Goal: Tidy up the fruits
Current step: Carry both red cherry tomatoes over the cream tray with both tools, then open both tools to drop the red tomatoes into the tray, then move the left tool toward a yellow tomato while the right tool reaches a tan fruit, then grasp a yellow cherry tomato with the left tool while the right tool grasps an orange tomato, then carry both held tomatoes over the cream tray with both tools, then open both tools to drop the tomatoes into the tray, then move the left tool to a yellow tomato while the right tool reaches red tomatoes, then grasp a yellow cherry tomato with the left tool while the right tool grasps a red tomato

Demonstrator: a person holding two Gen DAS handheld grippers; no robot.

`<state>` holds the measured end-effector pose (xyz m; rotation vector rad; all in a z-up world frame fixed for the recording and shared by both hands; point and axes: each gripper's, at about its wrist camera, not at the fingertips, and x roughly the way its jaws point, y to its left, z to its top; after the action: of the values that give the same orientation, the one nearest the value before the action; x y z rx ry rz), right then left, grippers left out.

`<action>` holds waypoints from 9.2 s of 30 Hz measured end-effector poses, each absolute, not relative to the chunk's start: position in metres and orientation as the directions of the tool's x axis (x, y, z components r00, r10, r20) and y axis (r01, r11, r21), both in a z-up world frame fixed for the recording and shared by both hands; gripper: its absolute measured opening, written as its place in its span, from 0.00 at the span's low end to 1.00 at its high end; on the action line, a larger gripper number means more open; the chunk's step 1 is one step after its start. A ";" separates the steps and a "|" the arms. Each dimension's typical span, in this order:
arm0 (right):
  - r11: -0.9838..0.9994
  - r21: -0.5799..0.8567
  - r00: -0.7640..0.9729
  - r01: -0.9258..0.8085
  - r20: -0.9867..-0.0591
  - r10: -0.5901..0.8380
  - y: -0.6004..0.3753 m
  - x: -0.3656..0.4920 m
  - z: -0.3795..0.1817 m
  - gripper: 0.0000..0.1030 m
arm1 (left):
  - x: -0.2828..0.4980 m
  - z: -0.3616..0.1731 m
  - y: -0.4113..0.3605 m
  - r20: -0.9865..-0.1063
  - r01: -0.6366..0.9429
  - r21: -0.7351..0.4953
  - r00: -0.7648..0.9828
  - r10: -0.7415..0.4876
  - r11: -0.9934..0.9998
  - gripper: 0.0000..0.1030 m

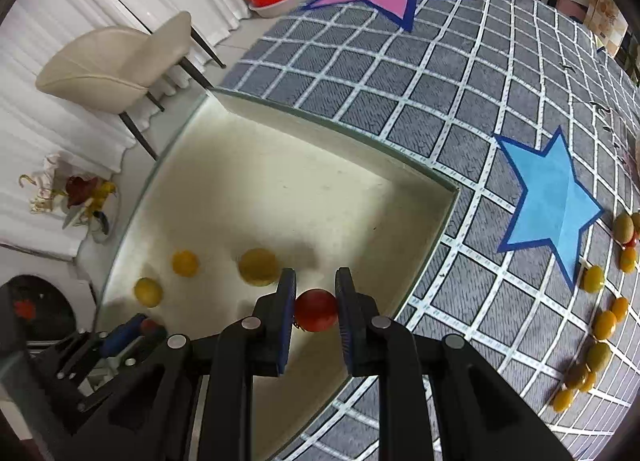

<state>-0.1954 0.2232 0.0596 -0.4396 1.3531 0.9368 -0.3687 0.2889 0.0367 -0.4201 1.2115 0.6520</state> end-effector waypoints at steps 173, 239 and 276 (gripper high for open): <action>0.601 0.268 -0.086 -0.753 -0.945 0.314 0.232 -0.173 0.040 0.20 | -0.310 0.038 0.273 -0.938 -0.579 0.033 0.265 0.225 0.815 0.22; 0.868 0.241 0.044 -0.435 -0.957 0.287 -0.091 -0.213 0.067 0.62 | -0.164 0.051 0.079 -0.952 -0.098 -0.010 0.307 0.021 0.995 0.81; 0.859 0.425 -0.049 -0.287 -0.902 0.429 -0.067 -0.188 0.044 0.20 | -0.158 0.036 0.084 -0.953 -0.102 -0.064 0.302 -0.031 0.993 0.20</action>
<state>-0.1882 -0.0671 0.0440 0.1178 1.5130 0.5833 -0.1577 0.0845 0.0362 -0.1206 1.2640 0.0477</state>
